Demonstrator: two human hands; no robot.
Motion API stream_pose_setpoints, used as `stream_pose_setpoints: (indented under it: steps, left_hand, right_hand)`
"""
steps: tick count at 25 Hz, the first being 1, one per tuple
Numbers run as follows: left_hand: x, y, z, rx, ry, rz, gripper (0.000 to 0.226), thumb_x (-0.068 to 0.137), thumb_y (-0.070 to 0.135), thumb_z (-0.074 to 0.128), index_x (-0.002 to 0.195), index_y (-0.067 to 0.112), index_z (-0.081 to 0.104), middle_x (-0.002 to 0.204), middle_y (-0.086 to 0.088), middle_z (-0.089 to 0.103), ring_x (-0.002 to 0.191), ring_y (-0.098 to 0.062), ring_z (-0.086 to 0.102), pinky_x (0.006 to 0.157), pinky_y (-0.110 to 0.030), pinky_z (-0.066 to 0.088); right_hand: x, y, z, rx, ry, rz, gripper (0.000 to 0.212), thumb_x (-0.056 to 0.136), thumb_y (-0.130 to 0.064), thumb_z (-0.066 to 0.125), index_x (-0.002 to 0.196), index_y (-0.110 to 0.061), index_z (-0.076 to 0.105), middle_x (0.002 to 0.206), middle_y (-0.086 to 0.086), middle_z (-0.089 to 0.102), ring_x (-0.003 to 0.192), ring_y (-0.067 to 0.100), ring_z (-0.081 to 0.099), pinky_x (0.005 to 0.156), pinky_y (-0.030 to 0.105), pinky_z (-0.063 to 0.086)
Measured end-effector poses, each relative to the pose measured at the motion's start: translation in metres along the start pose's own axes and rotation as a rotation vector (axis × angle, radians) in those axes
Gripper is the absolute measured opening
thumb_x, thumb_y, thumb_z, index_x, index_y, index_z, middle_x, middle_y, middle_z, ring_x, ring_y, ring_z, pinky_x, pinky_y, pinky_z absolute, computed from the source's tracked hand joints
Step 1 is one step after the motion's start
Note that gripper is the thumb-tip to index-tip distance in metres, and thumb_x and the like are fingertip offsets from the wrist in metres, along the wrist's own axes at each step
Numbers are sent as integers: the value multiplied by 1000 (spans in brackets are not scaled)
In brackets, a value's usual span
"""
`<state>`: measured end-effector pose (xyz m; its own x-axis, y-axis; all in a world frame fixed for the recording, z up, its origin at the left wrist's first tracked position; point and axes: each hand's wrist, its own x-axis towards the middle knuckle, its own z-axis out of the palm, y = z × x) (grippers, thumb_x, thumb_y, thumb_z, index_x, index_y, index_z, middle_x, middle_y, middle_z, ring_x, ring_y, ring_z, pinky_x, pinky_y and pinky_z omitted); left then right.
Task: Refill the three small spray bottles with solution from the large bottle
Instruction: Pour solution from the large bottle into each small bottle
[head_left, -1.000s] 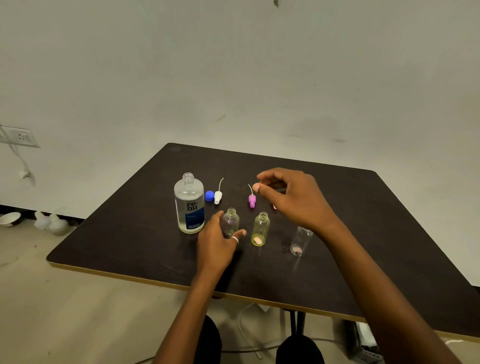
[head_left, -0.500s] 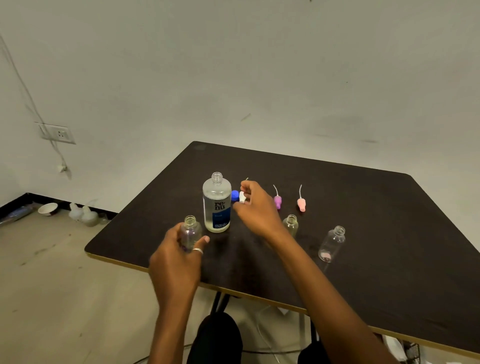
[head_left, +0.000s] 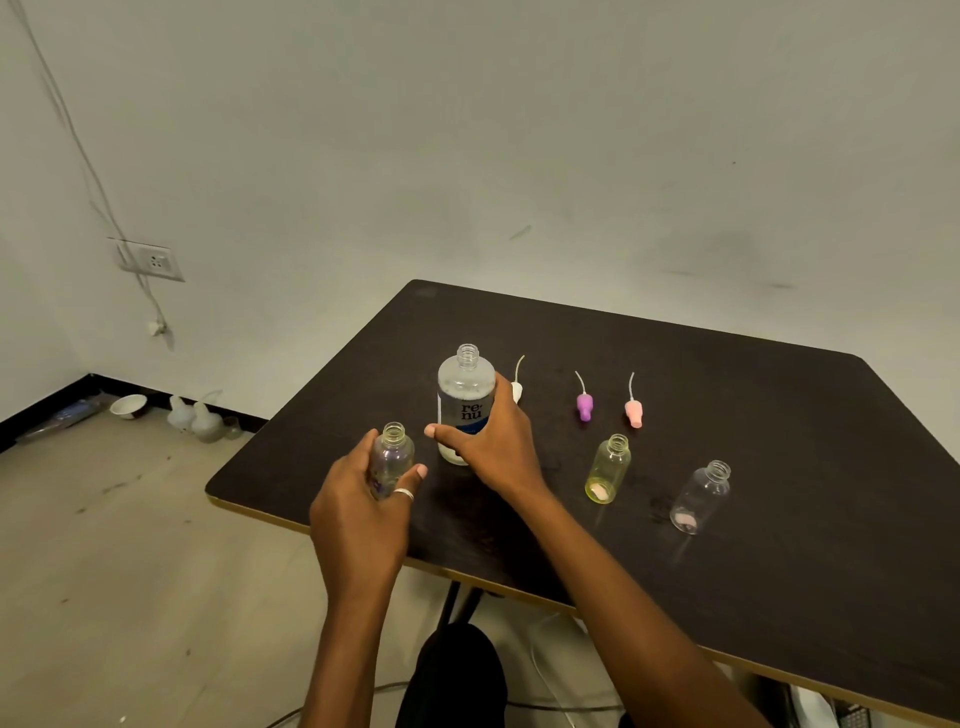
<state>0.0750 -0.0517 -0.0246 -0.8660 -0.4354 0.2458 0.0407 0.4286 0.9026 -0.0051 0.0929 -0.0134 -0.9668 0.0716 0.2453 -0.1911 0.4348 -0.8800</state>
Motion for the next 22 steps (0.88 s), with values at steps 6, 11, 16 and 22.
stream_pose_setpoints:
  steps: [6,11,16,22]
  left_hand:
    - [-3,3,5,-32,-37,26,70,78,30,83,141,18,55,131,-4,65,117,-20,63,83,-21,48]
    - [-8,15,7,-65,-58,68,72,77,31,82,142,19,54,130,-3,65,112,-13,61,74,-7,41]
    - [-22,37,10,-85,-138,141,74,75,34,82,141,20,55,125,-1,65,106,-8,57,73,-9,43]
    - [-48,88,20,-81,-244,331,71,74,34,84,138,20,58,108,16,59,86,13,54,70,7,39]
  right_hand:
    - [-5,-2,-4,-62,44,-15,74,63,-51,82,120,-24,42,126,-6,58,115,12,57,89,28,55]
    - [-35,-22,-43,-41,78,-42,75,61,-55,80,121,-29,44,121,-13,61,109,6,60,83,20,54]
    - [-75,-51,-120,-215,111,-129,80,61,-60,78,128,-35,41,118,-22,56,103,-1,56,73,5,45]
    - [-108,-71,-196,-592,69,-191,83,65,-56,77,133,-26,41,123,-8,60,102,6,58,82,18,51]
